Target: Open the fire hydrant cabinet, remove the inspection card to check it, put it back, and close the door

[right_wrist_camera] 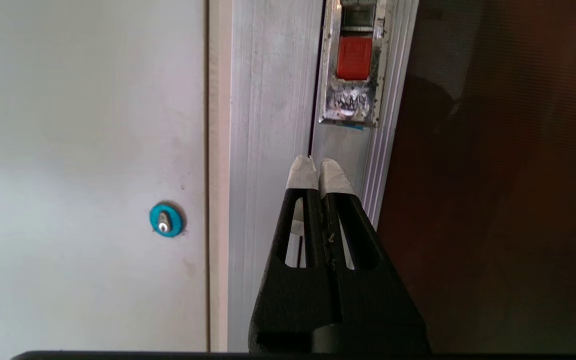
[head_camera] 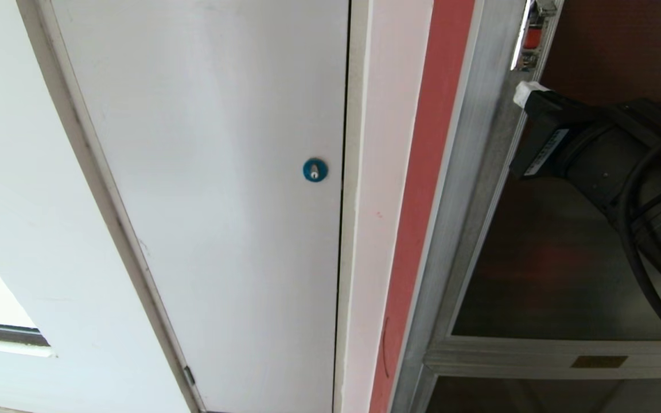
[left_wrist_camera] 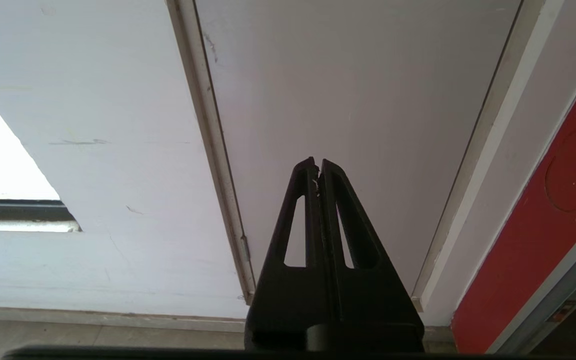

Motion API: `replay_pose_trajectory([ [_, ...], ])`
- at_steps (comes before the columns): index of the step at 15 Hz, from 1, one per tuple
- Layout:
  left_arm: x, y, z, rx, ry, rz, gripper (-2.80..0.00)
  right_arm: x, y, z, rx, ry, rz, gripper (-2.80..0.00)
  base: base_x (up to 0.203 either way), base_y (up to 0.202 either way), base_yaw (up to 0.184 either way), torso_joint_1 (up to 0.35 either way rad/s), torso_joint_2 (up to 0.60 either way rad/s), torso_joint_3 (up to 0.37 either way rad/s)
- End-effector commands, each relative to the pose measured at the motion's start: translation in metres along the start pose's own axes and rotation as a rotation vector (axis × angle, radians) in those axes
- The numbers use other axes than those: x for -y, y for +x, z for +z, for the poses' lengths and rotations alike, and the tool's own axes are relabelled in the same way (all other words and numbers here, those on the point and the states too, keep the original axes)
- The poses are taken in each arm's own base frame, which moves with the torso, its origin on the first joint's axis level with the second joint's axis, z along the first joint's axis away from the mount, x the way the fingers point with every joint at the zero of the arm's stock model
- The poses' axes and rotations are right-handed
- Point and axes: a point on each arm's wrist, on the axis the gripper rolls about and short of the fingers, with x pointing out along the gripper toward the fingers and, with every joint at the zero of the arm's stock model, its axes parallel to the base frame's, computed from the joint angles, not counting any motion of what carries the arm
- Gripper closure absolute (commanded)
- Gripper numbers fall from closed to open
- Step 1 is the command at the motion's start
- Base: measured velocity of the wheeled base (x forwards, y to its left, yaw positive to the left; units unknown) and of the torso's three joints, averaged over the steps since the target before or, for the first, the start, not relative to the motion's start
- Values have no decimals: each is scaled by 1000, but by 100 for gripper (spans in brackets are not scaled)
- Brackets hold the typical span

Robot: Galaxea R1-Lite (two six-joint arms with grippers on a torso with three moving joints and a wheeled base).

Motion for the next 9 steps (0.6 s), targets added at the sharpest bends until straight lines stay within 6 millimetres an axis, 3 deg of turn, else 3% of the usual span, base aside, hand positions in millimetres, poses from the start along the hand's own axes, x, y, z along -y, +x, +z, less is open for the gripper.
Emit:
replay_pose_trajectory([
  [1, 0, 1, -3, -11, 0, 0, 0, 0, 2, 0, 4, 1, -11, -280, 0, 0, 0, 0, 0, 0],
  [5, 0, 1, -3, -11, 0, 3, 0, -1, 2, 5, 38, 17, -33, -280, 0, 0, 0, 0, 0, 0],
  [9, 0, 1, -3, -11, 0, 0, 0, 2, 10, 26, 92, 34, -81, -280, 0, 0, 0, 0, 0, 0],
])
